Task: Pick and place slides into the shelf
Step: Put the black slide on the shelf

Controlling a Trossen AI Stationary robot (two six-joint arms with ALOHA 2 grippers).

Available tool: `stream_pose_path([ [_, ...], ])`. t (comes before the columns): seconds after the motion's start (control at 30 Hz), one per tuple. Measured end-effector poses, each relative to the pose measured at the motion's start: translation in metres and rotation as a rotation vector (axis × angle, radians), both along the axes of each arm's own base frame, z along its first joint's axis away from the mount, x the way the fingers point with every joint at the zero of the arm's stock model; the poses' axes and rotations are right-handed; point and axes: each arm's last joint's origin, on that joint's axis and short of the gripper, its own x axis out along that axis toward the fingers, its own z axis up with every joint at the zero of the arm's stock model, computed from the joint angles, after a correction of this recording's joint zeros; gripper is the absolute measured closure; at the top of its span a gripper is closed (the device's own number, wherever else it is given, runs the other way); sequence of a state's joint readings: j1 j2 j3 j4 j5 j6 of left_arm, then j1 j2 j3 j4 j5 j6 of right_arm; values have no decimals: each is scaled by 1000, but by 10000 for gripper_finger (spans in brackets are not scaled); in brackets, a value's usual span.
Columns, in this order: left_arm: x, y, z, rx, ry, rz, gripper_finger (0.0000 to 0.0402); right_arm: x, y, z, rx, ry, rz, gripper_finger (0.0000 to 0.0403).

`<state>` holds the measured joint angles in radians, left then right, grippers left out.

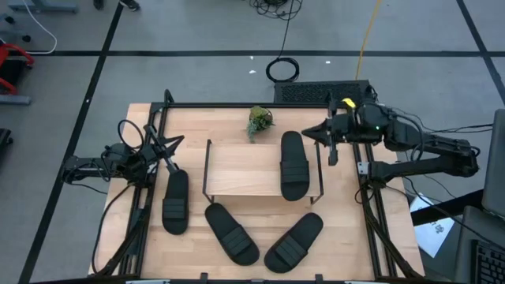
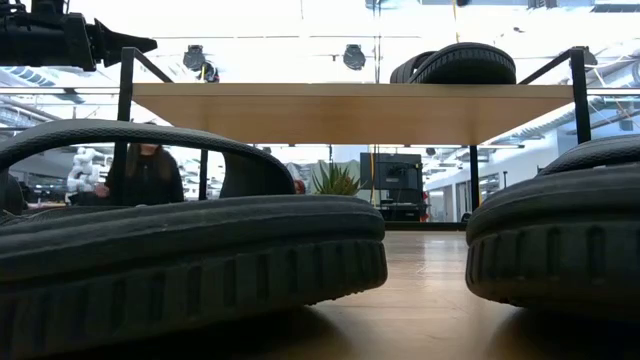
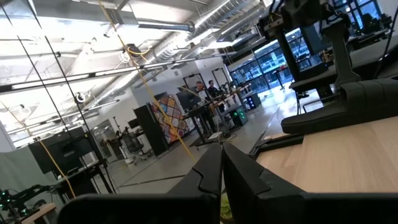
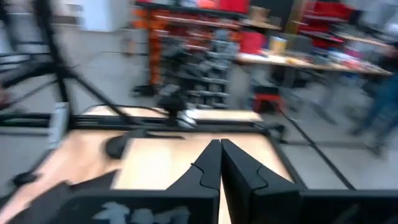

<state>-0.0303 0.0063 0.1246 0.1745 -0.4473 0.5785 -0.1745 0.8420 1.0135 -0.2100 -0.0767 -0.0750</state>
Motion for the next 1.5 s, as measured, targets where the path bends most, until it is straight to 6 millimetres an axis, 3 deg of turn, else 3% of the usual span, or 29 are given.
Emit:
stream_pose_path([
  [0.07, 0, 0, 0, 0, 0, 0, 380, -7, 2, -7, 12, 2, -61, 403],
  [0.23, 0, 0, 0, -1, 1, 0, 380, -23, 16, -24, 8, -56, 60, 403],
  [0.4, 0, 0, 0, -1, 1, 0, 380, -32, 22, -47, -2, -59, 37, 403],
  [0.67, 0, 0, 0, 0, 2, 0, 380, -32, 28, -77, 39, -30, 192, 403],
  [0.9, 0, 0, 0, 0, 2, 0, 380, -38, 28, -104, 46, -72, 199, 403],
  [1.23, 0, 0, 0, 0, -1, 0, 380, -49, 29, -133, 12, -185, 227, 403],
  [1.5, -1, 0, 3, 58, -6, 37, 380, -50, 30, -142, -4, -192, 257, 403],
])
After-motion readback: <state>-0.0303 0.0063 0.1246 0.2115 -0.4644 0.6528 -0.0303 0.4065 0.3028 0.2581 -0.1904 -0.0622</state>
